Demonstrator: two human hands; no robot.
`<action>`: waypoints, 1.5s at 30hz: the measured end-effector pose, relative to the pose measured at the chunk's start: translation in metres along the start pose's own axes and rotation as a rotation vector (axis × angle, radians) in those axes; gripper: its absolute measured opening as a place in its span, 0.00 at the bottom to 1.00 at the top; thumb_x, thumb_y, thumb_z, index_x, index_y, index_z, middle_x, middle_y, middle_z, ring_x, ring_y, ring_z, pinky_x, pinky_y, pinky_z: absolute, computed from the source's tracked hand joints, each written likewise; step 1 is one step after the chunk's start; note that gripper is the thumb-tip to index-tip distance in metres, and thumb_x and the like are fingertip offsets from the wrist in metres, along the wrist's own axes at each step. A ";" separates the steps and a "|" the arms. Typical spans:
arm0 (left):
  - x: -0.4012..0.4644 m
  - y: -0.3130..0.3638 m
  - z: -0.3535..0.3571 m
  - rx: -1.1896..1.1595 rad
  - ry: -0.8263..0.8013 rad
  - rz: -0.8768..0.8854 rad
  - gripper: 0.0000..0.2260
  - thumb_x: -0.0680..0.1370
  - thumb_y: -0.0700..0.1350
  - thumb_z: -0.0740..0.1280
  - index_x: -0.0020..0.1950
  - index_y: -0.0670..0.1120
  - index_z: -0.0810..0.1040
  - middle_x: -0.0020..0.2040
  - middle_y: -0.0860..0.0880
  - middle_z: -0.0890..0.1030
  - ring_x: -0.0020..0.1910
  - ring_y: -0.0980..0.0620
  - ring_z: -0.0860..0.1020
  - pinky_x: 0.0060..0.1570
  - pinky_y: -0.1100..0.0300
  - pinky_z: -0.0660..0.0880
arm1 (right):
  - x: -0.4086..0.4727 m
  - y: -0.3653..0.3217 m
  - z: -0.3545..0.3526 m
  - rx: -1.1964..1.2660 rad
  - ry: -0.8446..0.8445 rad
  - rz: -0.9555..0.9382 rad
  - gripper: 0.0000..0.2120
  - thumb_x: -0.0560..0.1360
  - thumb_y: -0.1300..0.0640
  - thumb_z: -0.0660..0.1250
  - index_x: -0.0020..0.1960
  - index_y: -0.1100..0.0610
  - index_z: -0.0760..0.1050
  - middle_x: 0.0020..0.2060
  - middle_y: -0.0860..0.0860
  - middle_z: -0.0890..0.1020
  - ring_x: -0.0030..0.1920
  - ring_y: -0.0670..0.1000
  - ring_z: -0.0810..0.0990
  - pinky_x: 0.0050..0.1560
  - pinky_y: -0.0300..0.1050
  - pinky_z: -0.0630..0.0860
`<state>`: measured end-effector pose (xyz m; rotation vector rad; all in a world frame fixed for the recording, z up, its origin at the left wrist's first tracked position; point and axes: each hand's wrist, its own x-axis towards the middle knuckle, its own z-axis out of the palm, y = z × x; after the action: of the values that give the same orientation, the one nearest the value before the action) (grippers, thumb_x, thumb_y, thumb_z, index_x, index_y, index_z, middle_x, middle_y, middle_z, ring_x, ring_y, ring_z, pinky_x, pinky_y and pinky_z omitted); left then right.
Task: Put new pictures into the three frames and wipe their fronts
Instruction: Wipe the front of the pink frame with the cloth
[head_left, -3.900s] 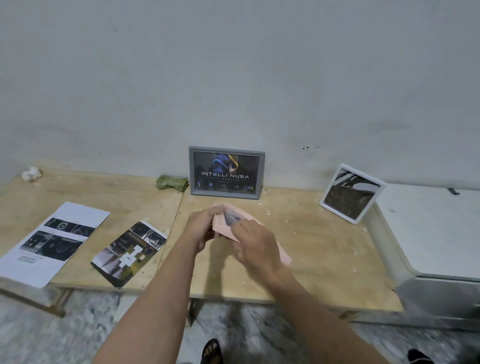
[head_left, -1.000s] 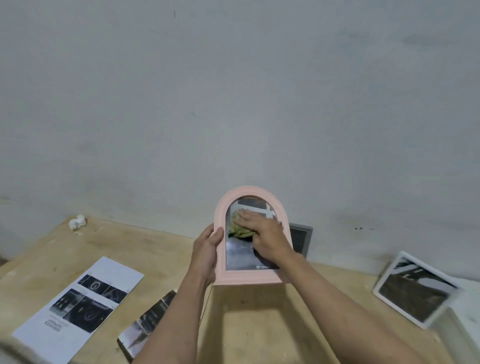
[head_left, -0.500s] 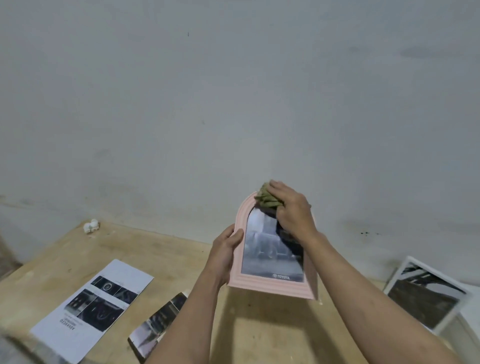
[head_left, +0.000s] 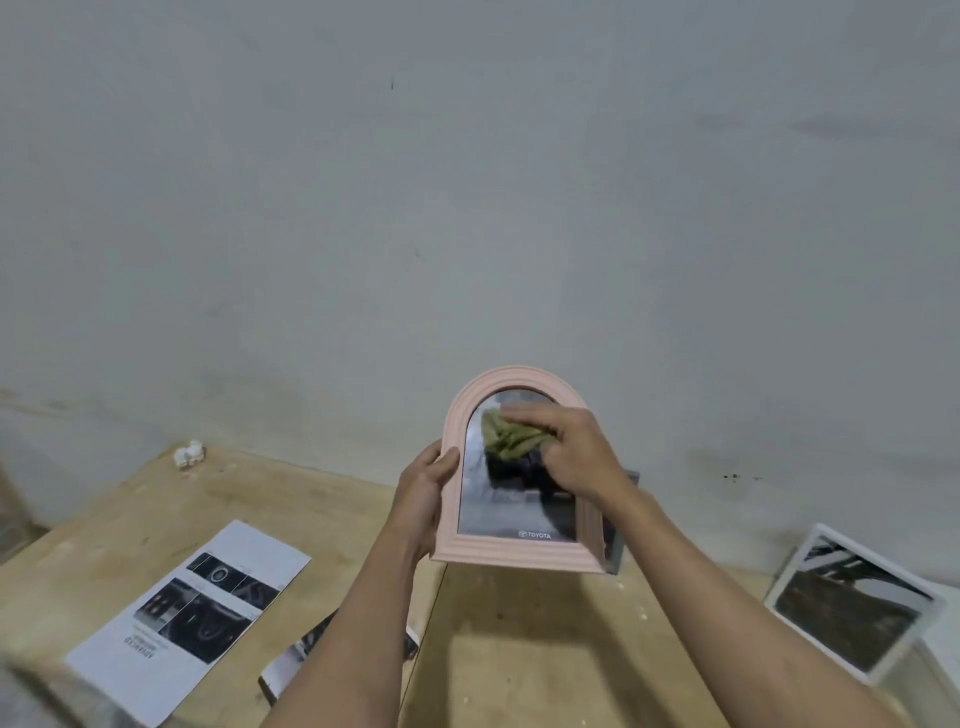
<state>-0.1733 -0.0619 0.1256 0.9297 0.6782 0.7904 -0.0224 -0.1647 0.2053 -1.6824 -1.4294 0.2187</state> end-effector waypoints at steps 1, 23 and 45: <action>0.000 0.002 0.003 0.005 -0.019 0.011 0.11 0.82 0.40 0.63 0.61 0.43 0.81 0.53 0.36 0.84 0.50 0.37 0.83 0.57 0.34 0.77 | 0.018 0.002 -0.009 -0.049 0.121 -0.053 0.30 0.65 0.79 0.56 0.58 0.58 0.82 0.57 0.47 0.80 0.63 0.46 0.75 0.70 0.37 0.66; -0.004 0.009 0.038 0.039 -0.054 0.140 0.10 0.82 0.40 0.63 0.60 0.44 0.82 0.53 0.36 0.85 0.48 0.39 0.83 0.53 0.42 0.80 | 0.032 -0.005 -0.016 -0.804 0.093 -0.539 0.20 0.65 0.60 0.56 0.50 0.56 0.82 0.49 0.52 0.83 0.46 0.56 0.77 0.44 0.46 0.76; 0.013 0.008 0.022 0.035 0.076 0.127 0.10 0.83 0.46 0.63 0.59 0.47 0.82 0.52 0.39 0.85 0.48 0.37 0.84 0.45 0.40 0.82 | -0.030 0.020 -0.036 -0.183 -0.006 0.323 0.22 0.71 0.70 0.59 0.46 0.48 0.85 0.44 0.50 0.86 0.38 0.43 0.80 0.42 0.34 0.77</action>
<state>-0.1511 -0.0575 0.1400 0.9861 0.7059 0.9328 0.0049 -0.2078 0.2003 -2.0626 -1.2047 0.2779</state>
